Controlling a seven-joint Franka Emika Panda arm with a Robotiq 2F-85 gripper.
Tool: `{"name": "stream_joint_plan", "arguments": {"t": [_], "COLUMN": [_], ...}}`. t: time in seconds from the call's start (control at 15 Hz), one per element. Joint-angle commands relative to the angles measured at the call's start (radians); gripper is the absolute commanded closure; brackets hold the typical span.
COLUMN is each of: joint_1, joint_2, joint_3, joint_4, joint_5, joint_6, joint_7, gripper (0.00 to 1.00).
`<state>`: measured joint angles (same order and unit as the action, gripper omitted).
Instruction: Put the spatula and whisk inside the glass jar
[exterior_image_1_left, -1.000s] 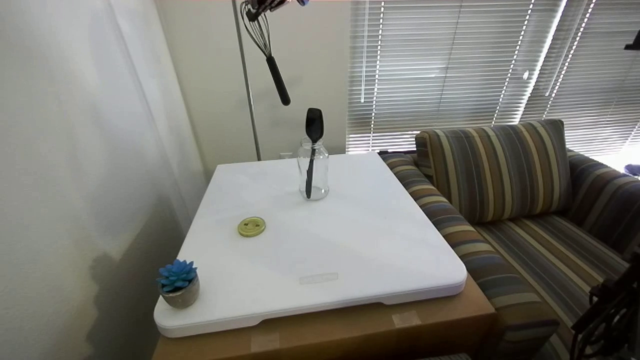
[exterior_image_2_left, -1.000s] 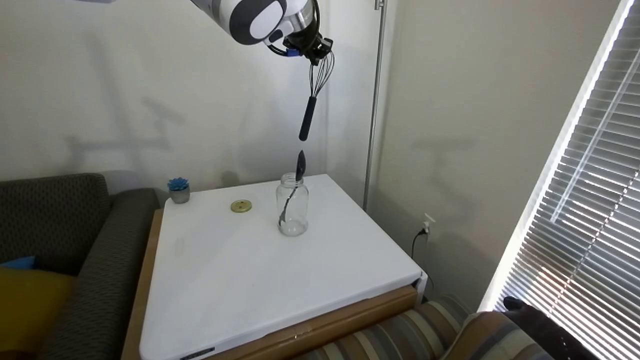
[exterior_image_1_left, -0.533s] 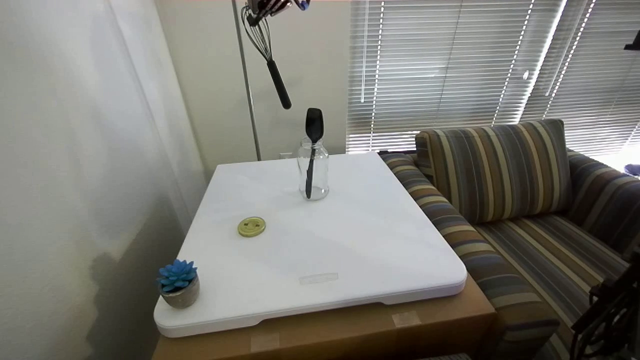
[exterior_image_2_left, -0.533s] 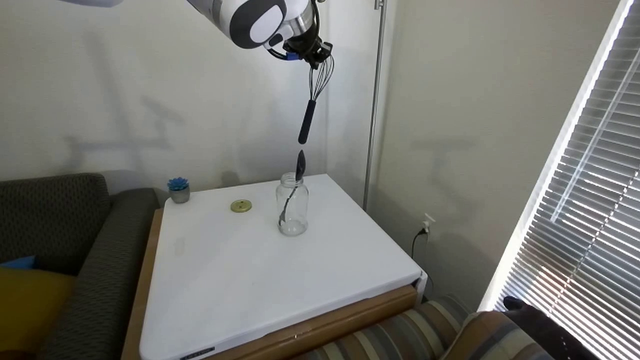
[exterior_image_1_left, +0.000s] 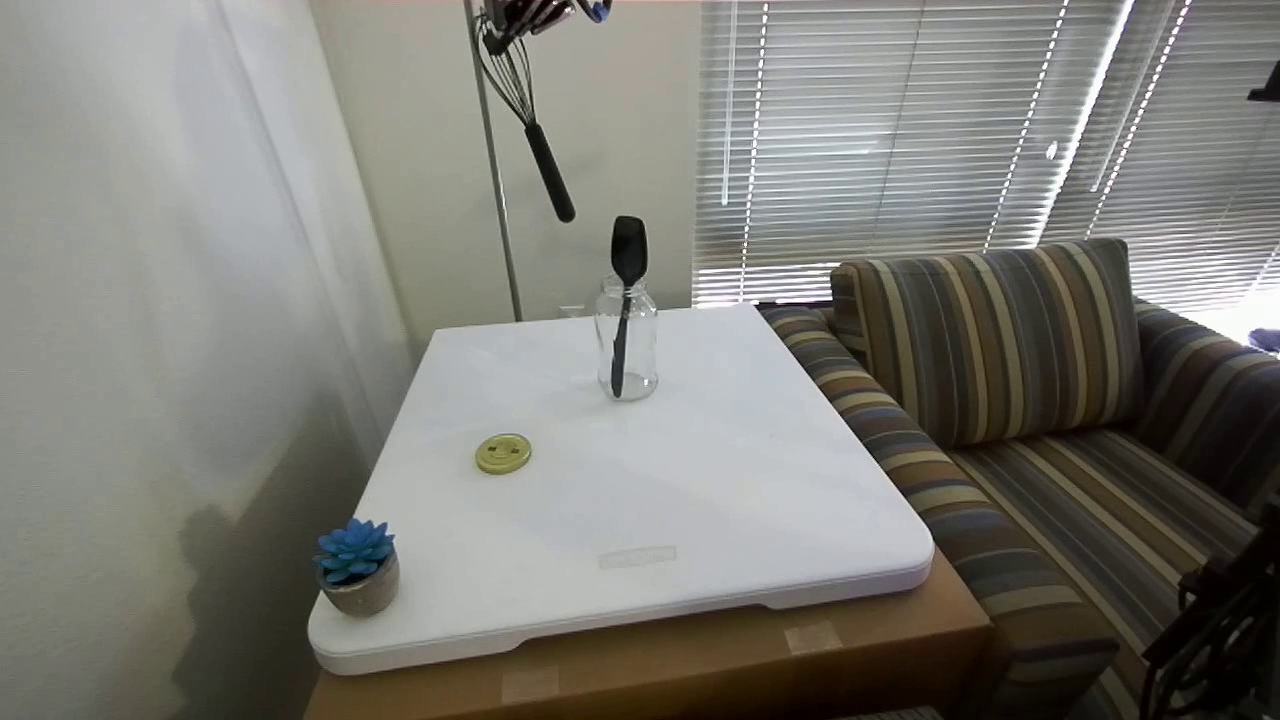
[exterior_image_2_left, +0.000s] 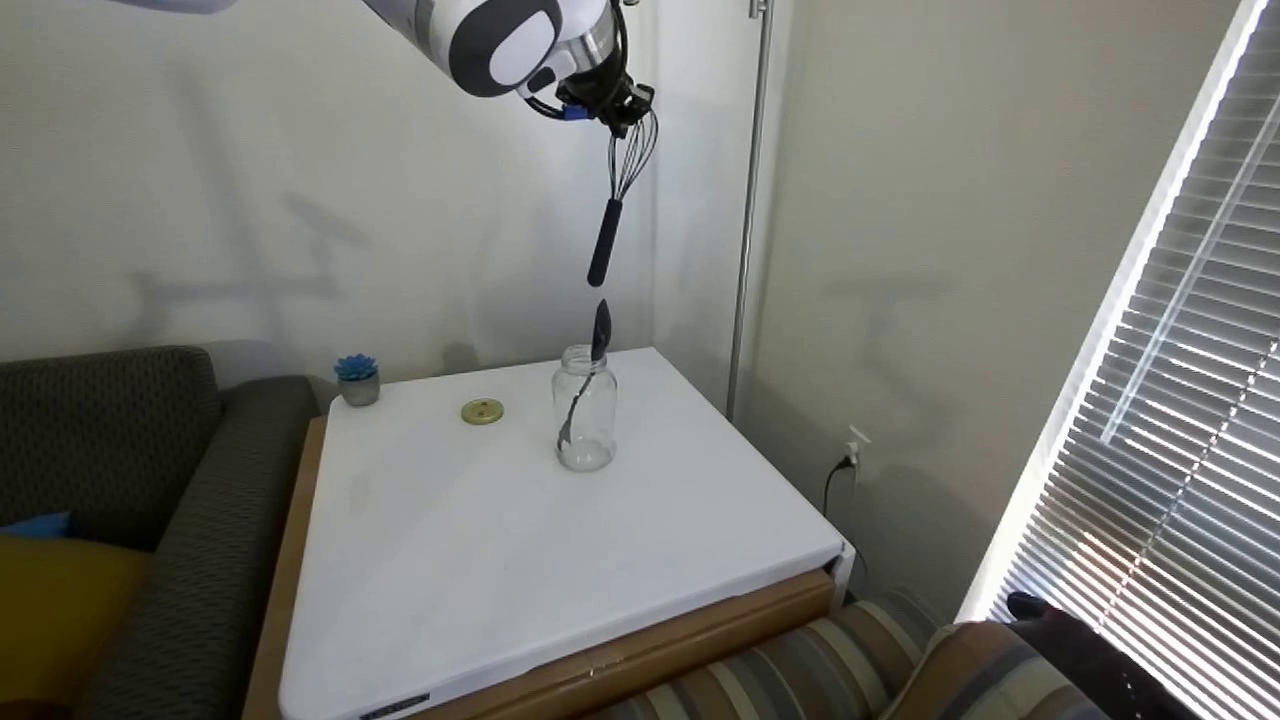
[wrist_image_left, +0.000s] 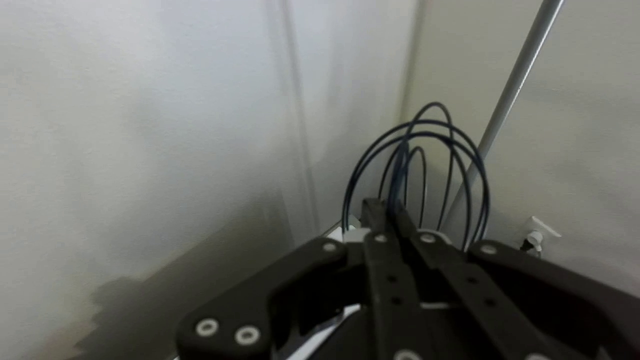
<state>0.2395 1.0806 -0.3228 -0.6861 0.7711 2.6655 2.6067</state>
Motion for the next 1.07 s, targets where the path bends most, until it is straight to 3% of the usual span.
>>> {"name": "stream_joint_plan", "arguments": {"t": [0.0,0.47,1.0], "joint_1": [0.041,0.140,0.185], "joint_2": [-0.089,-0.179,-0.286], "joint_3": [-0.061,-0.186,-0.128], "joint_4": [-0.132,-0.321,-0.470], "joint_5": [0.026,0.025,0.062], "joint_6": [-0.030,-0.115,-0.049], "joint_7": [0.000,0.002,-0.056], "gripper": [0.99,0.99,0.99]}}
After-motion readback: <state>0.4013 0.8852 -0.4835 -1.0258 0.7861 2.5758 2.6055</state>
